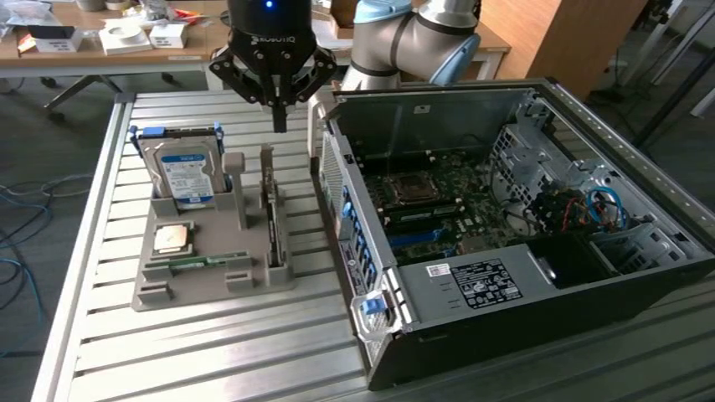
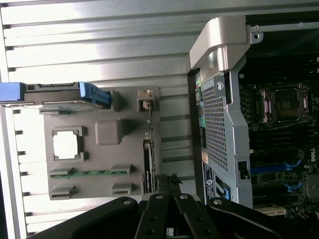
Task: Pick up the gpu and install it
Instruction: 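Reach for the gpu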
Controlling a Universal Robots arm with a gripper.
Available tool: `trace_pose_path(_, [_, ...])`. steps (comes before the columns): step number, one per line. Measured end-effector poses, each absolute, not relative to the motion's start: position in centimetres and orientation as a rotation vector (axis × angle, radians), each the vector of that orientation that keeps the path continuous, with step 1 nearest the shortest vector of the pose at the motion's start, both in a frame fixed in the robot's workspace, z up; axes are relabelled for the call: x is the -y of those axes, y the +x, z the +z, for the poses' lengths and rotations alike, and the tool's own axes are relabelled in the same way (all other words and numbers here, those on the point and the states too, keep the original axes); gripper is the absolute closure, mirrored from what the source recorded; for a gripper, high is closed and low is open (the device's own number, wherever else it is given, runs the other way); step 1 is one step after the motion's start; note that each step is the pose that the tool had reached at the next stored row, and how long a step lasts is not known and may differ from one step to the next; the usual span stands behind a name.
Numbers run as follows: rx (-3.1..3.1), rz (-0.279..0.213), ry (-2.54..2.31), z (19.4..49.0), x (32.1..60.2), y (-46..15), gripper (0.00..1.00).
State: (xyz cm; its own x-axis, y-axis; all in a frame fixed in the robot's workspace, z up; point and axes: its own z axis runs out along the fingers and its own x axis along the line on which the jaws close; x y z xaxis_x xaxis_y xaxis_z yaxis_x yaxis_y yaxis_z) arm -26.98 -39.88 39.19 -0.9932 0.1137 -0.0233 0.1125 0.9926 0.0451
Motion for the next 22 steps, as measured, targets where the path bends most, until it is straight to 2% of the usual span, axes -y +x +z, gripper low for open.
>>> trace_pose_path(22, [-3.11, 0.068, 0.179, 39.1, 39.8, -29.6, 0.89])
